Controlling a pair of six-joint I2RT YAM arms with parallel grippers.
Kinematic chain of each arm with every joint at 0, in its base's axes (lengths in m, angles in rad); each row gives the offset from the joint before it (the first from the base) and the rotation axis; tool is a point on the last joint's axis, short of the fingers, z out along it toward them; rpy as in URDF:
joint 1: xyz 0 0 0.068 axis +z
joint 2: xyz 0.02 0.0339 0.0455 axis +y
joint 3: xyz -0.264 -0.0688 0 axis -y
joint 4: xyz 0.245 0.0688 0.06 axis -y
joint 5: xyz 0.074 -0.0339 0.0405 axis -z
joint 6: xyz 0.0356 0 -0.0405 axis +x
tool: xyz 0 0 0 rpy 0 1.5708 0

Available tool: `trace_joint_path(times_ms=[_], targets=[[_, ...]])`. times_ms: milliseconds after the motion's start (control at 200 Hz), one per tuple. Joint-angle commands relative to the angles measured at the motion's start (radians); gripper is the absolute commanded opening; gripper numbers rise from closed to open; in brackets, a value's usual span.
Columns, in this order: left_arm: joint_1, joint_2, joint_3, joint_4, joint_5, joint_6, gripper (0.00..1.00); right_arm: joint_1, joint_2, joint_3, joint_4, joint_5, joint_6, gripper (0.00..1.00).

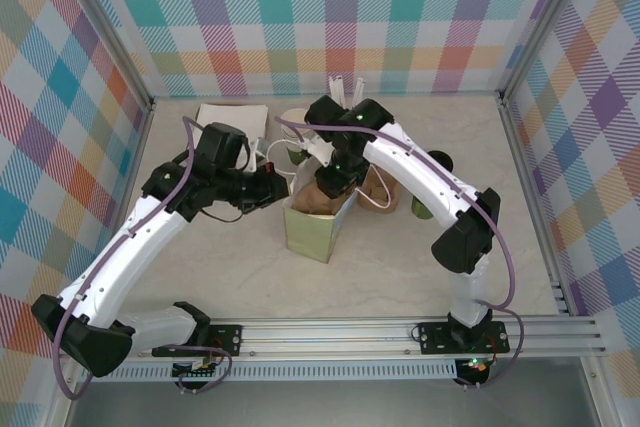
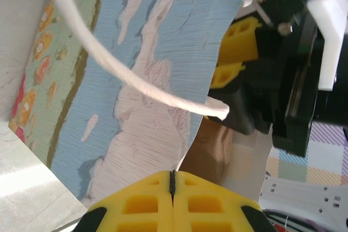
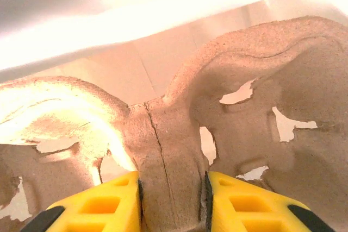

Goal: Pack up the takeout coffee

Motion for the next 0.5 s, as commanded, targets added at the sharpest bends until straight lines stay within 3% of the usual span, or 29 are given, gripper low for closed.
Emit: trace_joint_path(times_ms=[0, 495], targets=[[0.032, 0.002, 0.004, 0.026, -0.003, -0.023, 0.0, 0.017, -0.004, 0.005, -0.006, -0.015, -0.049, 0.31], [0.069, 0.006, -0.026, 0.019, -0.005, -0.016, 0.0, 0.033, -0.053, -0.032, 0.012, -0.032, -0.062, 0.31]])
